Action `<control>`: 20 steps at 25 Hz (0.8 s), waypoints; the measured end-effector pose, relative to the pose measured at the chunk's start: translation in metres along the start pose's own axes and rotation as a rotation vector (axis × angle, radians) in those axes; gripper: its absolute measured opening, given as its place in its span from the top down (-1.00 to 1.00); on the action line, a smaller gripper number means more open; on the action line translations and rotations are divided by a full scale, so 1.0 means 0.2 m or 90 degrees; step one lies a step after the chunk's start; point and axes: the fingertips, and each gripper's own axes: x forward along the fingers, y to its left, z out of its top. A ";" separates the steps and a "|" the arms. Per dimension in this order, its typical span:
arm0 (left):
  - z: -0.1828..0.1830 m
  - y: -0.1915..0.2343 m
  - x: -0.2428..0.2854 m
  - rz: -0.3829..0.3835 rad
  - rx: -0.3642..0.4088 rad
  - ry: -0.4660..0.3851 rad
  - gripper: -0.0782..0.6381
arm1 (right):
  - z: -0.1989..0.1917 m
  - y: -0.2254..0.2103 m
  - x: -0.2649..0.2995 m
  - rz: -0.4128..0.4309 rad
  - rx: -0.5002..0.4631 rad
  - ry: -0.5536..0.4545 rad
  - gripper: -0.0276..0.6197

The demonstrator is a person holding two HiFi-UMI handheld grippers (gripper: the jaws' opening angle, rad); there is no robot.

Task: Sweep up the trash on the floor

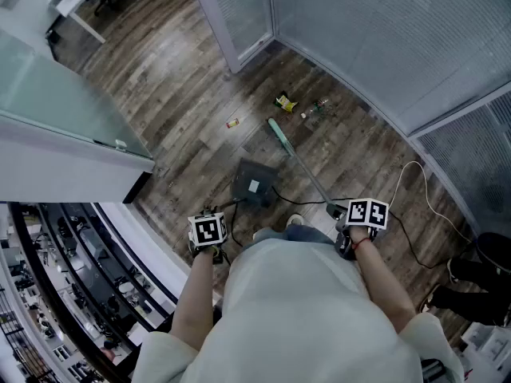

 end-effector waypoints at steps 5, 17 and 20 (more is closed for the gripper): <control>-0.04 -0.02 -0.03 0.023 0.003 -0.008 0.53 | -0.01 0.02 0.00 0.008 -0.022 0.006 0.58; -0.05 0.02 -0.05 0.058 -0.045 -0.022 0.52 | 0.03 0.02 0.00 0.028 -0.058 0.027 0.58; -0.04 0.02 -0.07 0.069 -0.058 -0.028 0.52 | 0.05 0.01 -0.01 0.027 -0.066 0.027 0.58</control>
